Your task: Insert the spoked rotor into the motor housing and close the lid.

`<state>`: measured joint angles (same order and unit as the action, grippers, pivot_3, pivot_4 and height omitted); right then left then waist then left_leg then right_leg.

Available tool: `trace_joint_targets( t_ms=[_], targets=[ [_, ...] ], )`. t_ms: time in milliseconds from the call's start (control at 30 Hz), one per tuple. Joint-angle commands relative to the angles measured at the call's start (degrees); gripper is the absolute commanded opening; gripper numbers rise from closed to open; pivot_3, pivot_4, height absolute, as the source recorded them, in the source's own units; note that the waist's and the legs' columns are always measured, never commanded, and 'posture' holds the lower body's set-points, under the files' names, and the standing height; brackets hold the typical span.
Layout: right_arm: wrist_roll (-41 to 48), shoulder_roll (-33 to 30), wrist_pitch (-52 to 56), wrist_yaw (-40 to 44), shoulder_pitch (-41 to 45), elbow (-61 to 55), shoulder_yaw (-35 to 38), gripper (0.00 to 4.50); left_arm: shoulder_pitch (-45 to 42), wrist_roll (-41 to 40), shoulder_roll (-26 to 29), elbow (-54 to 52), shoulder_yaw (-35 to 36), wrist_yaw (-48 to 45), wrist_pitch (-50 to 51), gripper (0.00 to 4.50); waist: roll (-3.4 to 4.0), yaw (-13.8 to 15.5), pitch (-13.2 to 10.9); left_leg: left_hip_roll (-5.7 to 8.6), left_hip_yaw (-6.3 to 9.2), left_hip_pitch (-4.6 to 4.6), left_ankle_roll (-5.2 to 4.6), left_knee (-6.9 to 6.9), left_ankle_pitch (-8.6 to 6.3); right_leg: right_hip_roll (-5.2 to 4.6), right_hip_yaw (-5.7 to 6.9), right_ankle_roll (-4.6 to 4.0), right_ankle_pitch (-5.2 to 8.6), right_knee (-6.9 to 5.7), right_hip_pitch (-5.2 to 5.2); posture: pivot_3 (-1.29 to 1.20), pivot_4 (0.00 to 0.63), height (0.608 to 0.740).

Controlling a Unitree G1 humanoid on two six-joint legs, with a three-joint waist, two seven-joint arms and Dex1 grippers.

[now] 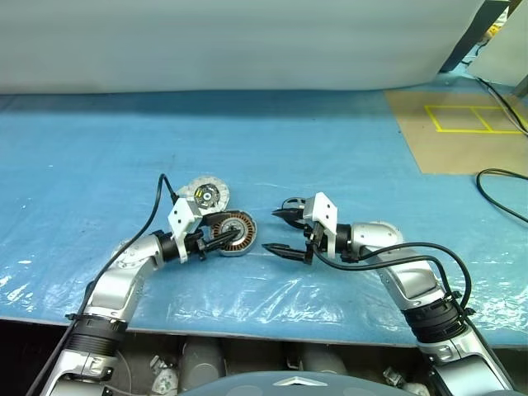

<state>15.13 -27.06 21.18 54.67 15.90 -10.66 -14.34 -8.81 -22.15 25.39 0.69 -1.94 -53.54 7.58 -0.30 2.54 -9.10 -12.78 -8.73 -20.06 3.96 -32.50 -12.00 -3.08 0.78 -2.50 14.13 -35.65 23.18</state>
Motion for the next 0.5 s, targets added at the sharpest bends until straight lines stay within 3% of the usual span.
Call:
trace_joint_targets(
  t_ms=[33, 233, 333, 433, 500],
  targets=[
    [2.1, 1.4, 0.8, -0.9, 1.4, -1.0, 1.5, 4.12, -0.6, -4.3, -0.2, -2.9, 5.3, 2.0, 1.2, 2.66, 0.0, 0.0, 0.0, 0.0, 0.0, 0.0, 0.0, 0.0, 0.0, 0.0, 0.0, 0.0, 0.0, 0.0, 0.0, 0.0, 0.15, 0.74],
    [6.0, 5.4, 5.7, -2.7, 6.1, -0.6, 3.0, 4.12, 3.4, -7.2, 1.5, -6.0, 11.1, 4.4, 3.8, 2.66, 0.0, -0.2, 0.0, 0.0, 0.0, 0.01, 0.0, -0.02, 0.0, 0.0, -0.01, -0.15, 0.09, -0.02, 0.0, 0.0, 0.15, 0.74],
    [5.7, 7.8, 6.2, -3.3, 9.3, 2.0, 2.0, 4.12, 7.6, -8.0, 2.1, -8.6, 11.9, 3.6, 4.2, 2.1, 0.0, -0.2, 0.0, 0.01, 0.0, 0.01, 0.0, 0.0, 0.0, 0.0, -0.02, -0.12, 0.07, 0.01, 0.0, 0.0, 0.15, 0.74],
    [4.4, 9.4, 5.2, -2.9, 11.4, 5.2, 0.1, 3.53, 9.9, -8.2, 1.4, -10.5, 12.6, 5.1, 3.6, 1.13, 0.0, 0.0, 0.0, -0.01, 0.0, 0.01, 0.01, 0.05, 0.0, 0.0, 0.03, -0.15, 0.09, 0.02, 0.01, 0.0, 0.15, 0.74],
    [3.4, 10.4, 4.3, -2.3, 12.6, 7.4, -1.4, 2.83, 10.8, -7.9, 1.0, -11.3, 12.8, 6.2, 3.1, 0.41, 0.0, 0.2, 0.0, -0.02, 0.03, -0.02, 0.01, 0.03, 0.0, 0.0, 0.09, -0.16, 0.09, 0.0, 0.01, 0.0, 0.15, 0.74]
  ],
)
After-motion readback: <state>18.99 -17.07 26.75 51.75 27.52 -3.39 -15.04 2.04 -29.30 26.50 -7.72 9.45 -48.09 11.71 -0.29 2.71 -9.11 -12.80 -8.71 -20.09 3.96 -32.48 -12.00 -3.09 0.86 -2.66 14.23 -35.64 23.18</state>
